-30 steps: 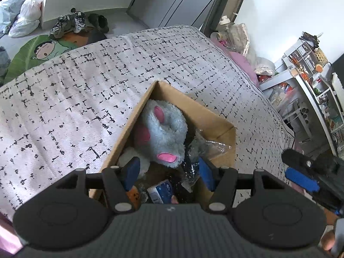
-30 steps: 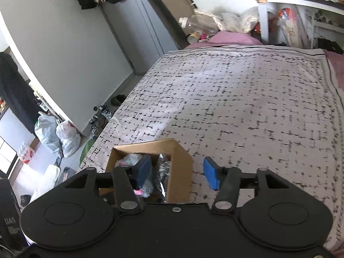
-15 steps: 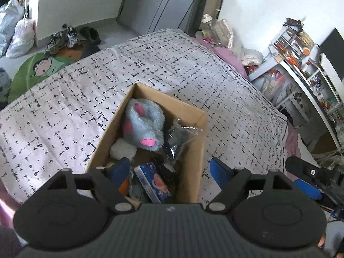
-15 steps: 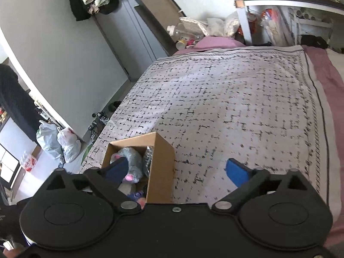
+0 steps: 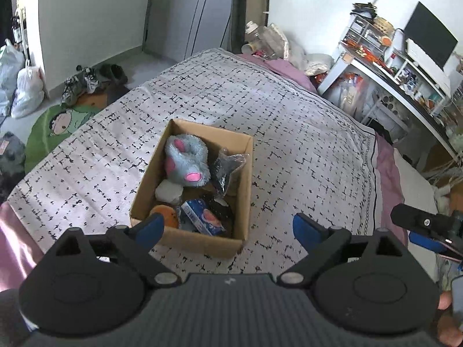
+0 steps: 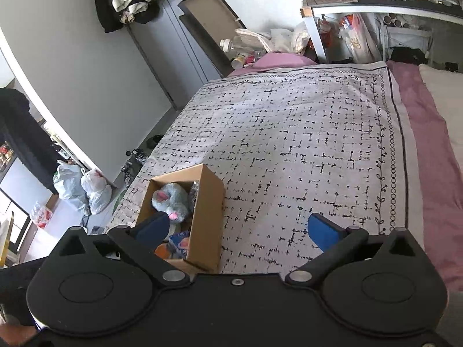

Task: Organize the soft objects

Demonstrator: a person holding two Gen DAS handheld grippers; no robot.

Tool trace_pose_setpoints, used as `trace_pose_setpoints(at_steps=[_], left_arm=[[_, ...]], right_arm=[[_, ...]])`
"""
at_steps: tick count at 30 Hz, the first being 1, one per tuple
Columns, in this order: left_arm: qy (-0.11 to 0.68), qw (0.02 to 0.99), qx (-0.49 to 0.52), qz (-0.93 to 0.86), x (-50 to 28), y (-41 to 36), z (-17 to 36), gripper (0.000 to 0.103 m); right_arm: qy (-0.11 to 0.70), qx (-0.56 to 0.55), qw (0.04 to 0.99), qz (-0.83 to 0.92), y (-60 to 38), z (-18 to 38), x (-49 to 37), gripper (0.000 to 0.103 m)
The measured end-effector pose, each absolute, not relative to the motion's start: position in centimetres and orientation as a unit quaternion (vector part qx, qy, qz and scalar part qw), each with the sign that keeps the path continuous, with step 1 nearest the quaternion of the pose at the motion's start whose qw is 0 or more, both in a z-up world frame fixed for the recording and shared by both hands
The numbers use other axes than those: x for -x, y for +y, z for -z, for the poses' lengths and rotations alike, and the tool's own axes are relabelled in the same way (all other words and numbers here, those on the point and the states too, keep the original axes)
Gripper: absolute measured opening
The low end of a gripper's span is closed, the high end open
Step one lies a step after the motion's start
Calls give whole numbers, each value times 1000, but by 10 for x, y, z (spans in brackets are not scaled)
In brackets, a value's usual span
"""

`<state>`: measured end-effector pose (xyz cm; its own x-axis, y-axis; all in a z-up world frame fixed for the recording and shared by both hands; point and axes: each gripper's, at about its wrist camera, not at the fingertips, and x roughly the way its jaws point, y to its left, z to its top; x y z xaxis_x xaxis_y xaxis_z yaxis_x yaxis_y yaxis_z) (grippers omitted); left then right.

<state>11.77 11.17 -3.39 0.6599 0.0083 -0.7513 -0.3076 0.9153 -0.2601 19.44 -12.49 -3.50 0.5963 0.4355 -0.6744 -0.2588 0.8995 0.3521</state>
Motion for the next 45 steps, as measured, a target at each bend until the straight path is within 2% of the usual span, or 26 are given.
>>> trace_pose_setpoints(at_steps=[20, 45], left_arm=[[386, 907, 143, -82, -53, 83, -8, 96], [372, 919, 102, -81, -22, 56, -26, 96]], right_arm=[[356, -40, 912, -200, -141, -11, -126, 103], [341, -12, 919, -198, -159, -19, -99, 103]])
